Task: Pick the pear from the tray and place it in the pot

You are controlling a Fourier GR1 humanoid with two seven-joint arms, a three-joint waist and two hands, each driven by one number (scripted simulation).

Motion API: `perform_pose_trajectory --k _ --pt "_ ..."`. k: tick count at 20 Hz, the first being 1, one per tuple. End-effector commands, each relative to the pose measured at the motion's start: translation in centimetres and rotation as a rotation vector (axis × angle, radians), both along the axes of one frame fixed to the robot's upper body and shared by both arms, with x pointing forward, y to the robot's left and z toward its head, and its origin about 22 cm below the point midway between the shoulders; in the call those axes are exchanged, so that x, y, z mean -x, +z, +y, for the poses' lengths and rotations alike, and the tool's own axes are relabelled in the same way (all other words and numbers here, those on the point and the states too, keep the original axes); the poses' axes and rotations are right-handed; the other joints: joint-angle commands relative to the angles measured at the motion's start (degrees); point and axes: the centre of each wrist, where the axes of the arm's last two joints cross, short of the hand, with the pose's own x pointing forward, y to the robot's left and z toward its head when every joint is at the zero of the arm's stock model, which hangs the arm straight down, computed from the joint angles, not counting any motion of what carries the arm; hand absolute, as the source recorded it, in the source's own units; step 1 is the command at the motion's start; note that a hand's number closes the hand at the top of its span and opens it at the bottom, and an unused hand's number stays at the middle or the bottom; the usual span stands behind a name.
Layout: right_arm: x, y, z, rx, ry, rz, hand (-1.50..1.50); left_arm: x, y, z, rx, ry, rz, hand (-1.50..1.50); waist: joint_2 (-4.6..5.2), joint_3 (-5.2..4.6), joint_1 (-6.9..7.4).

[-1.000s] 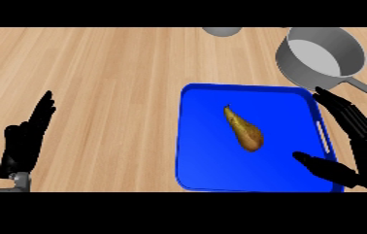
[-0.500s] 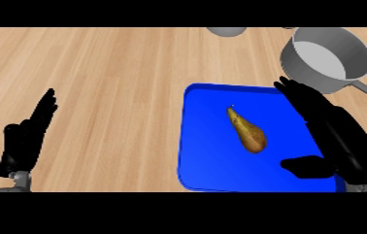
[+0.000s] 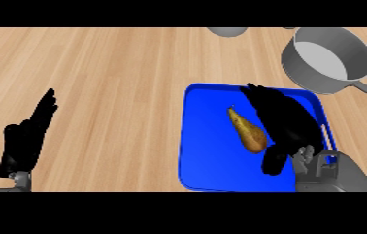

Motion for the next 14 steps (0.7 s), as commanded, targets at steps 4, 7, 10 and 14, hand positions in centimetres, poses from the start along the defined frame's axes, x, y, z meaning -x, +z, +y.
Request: perform_pose_trajectory --k 4,7,10,14 --pt "-1.6 -0.9 4.8 0.06 -0.003 0.14 -1.5 0.9 -0.9 -0.3 -0.001 0.022 0.007 0.0 -0.08 0.11 -0.79" --pt "-2.5 -0.5 5.0 0.118 -0.015 0.138 -1.5 -0.4 1.5 0.2 0.001 0.011 0.005 0.0 -0.09 0.12 -0.94" --pt "-2.8 -1.7 4.8 0.163 -0.028 0.13 -1.5 -1.5 -0.6 -1.0 -0.008 0.032 0.0 0.0 -0.02 0.11 -1.34" --pt "-4.7 -3.5 5.9 0.186 -0.043 0.137 -1.5 -0.3 1.4 1.1 0.007 0.014 -0.009 0.0 -0.01 0.13 -0.78"
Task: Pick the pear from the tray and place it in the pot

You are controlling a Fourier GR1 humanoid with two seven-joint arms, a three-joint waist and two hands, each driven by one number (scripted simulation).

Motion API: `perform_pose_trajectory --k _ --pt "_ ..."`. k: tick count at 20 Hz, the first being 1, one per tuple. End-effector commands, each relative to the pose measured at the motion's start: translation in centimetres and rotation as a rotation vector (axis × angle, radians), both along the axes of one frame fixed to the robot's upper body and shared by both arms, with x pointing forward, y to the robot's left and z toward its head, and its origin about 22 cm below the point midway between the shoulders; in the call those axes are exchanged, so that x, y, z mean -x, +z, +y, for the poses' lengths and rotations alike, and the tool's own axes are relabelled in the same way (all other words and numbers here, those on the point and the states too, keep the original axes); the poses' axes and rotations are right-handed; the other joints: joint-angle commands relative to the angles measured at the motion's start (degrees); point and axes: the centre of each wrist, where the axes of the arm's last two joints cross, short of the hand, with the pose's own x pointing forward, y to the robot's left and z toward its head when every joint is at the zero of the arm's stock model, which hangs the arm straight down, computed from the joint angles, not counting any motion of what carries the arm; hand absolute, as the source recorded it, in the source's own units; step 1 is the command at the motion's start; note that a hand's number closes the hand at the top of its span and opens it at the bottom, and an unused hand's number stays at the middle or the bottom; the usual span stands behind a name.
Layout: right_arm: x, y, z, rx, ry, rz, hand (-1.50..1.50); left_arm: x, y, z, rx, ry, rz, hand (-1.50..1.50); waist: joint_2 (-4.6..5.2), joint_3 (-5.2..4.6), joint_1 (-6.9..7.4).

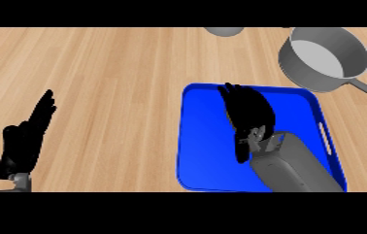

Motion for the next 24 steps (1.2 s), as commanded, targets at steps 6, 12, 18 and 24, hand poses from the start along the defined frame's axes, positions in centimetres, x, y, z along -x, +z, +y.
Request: perform_pose_trajectory --k 6,12,18,24 --pt "-0.2 -3.2 1.8 0.105 -0.054 0.085 -1.5 0.9 0.3 0.2 0.008 -0.011 0.002 0.0 -0.04 0.02 -0.07" --pt "-1.0 -3.6 1.6 0.117 -0.067 0.065 -1.5 -0.4 -1.0 1.2 -0.008 0.008 0.023 0.0 -0.01 0.02 -0.3" --pt "-2.4 -3.6 0.0 0.126 -0.073 0.067 -1.5 0.0 0.6 1.1 -0.01 0.006 0.002 0.0 -0.03 0.03 -0.28" --pt "-4.3 -6.3 -0.3 0.111 -0.085 0.085 -1.5 -1.2 -0.8 -0.8 0.001 -0.01 0.006 0.0 0.06 0.03 -0.19"
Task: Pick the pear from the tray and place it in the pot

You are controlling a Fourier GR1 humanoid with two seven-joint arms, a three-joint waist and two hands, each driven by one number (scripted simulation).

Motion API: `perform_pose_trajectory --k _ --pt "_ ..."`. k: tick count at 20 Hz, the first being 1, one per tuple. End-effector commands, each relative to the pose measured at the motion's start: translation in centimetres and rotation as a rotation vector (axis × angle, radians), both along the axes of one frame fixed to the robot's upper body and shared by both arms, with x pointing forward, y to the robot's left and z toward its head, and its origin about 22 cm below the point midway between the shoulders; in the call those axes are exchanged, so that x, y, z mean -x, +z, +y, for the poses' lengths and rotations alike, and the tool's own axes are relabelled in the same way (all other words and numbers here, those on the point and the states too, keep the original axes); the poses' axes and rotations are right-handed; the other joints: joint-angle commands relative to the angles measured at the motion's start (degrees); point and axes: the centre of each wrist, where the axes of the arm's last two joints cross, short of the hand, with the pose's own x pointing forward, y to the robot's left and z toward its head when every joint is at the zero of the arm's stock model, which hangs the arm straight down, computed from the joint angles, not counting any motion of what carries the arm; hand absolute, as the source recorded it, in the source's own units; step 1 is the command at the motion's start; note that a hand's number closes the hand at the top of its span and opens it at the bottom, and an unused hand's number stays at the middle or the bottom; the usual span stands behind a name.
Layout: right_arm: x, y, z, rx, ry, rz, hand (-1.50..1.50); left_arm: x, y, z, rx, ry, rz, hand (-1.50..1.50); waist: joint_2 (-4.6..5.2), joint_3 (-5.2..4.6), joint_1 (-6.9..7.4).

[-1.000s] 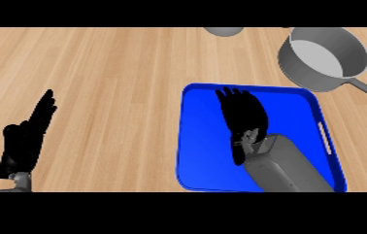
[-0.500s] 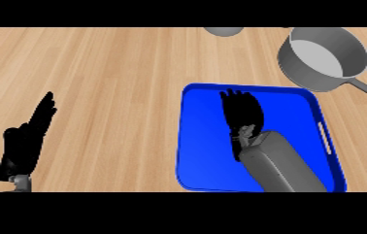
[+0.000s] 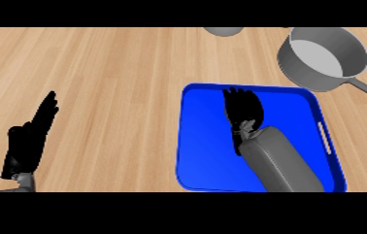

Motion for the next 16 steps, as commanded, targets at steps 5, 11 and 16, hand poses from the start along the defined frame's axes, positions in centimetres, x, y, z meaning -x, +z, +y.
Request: perform_pose_trajectory --k 5,11,16 --pt "0.5 -2.1 -2.1 0.021 0.115 0.032 1.5 0.7 -1.1 0.8 -0.015 -0.013 0.002 0.0 0.0 0.0 -0.06" --pt "0.8 -2.0 -0.4 0.001 0.112 0.015 1.5 1.1 -0.3 0.8 -0.012 0.01 -0.005 0.0 -0.04 0.0 -0.04" --pt "-3.6 0.5 -3.2 -0.217 -0.198 -0.063 1.5 0.9 0.2 0.7 -0.017 -0.017 0.009 0.0 0.23 0.04 0.53"
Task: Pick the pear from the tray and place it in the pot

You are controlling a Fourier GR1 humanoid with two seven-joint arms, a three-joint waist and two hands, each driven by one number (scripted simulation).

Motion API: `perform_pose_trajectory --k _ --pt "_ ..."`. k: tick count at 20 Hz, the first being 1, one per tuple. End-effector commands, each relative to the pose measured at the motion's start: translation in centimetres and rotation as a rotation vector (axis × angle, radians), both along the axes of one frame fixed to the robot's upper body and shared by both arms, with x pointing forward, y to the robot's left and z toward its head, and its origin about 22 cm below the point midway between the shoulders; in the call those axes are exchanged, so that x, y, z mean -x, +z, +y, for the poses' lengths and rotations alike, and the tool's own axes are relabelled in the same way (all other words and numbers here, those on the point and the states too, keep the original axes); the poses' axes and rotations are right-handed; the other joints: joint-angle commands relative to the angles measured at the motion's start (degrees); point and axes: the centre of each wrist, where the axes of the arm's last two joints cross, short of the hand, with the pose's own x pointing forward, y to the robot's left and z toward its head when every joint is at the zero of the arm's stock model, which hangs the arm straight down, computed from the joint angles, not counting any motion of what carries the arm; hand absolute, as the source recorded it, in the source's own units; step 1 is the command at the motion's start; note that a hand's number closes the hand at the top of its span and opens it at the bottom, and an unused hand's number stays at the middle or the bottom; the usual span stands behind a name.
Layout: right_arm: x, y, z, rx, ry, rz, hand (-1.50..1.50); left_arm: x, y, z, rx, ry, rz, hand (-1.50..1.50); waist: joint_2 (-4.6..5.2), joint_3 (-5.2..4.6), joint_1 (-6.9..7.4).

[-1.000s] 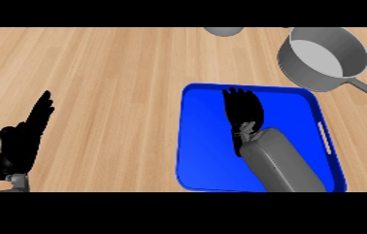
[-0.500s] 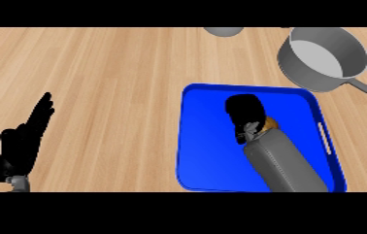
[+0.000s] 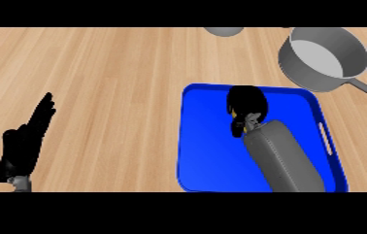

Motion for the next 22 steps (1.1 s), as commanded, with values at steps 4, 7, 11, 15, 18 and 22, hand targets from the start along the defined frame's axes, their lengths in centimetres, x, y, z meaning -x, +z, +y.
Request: perform_pose_trajectory --k 4,7,11,15,18,22 --pt "-4.2 2.3 -1.3 -0.269 -0.337 -0.075 1.5 -0.6 -0.4 -1.1 0.015 -0.008 -0.012 0.0 0.4 0.07 0.78" --pt "-5.8 3.7 -2.0 -0.222 -0.351 -0.113 1.5 -0.5 2.0 0.7 -0.003 0.001 -0.018 0.0 0.08 0.06 0.49" --pt "-5.1 4.6 -0.8 -0.104 -0.351 -0.276 1.5 -0.3 -0.2 -0.8 0.015 0.0 -0.014 0.0 -0.06 0.02 -0.06" --pt "-5.0 8.0 0.0 -0.005 -0.39 -0.542 1.5 -0.4 -0.2 -1.4 0.018 0.0 0.004 0.0 -0.17 0.0 -0.31" --pt "-5.0 12.2 -0.2 0.065 -0.433 -0.741 1.5 -0.6 0.1 0.9 -0.017 0.004 0.009 0.0 -0.17 -0.04 -0.48" --pt "-5.0 15.2 -3.0 0.025 -0.487 -0.865 1.5 0.4 0.2 0.0 -0.003 0.01 -0.004 0.0 -0.11 0.03 -0.18"
